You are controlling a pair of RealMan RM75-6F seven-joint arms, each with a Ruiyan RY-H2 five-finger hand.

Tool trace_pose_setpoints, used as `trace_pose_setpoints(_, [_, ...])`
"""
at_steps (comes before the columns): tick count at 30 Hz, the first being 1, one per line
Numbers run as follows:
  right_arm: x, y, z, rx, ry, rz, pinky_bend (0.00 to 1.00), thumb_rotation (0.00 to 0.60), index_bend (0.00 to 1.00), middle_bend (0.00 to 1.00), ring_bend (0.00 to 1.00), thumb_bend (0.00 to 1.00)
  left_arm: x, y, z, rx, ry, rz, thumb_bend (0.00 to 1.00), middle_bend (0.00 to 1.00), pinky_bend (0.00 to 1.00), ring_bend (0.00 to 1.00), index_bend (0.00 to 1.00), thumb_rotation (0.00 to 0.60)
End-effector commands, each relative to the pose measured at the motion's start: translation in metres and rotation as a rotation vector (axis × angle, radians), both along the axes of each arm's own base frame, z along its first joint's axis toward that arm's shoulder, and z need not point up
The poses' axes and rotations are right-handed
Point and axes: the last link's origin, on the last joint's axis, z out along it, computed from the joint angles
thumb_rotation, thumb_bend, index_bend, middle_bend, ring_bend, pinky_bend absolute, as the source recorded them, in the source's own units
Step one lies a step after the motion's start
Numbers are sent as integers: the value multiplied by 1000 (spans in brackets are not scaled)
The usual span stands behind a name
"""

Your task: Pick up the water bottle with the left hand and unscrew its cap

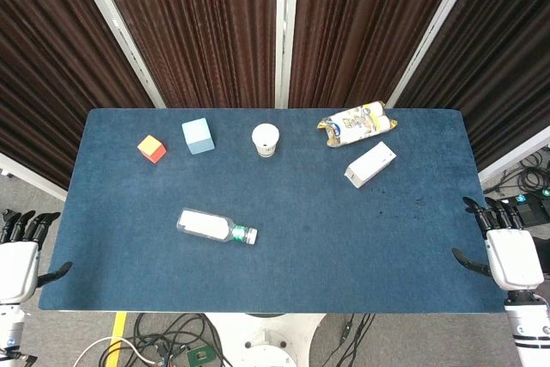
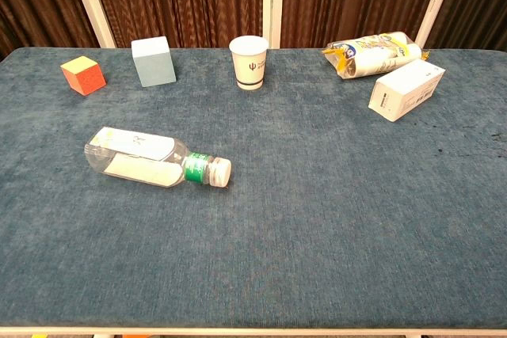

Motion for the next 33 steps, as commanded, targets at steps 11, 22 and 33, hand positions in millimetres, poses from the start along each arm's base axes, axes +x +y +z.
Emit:
trace_pose_setpoints(11, [0,3,2,-10,-1,0,116,600,134,272,99,100,1,3,-1,-7,2,-13,44,203,121,107,182,600])
trace_pose_setpoints(22, [12,-12,7,-6,34,65,116,600,134,272,99,100,43,72,-17,-192,56,-268,46,220,122,107,197,600])
trace_pose_setpoints(33, [21,-17,12,-8,67,72,116,600,134,272,99,100,89,138,-98,-522,70,-349,48,219,127,107,198,600])
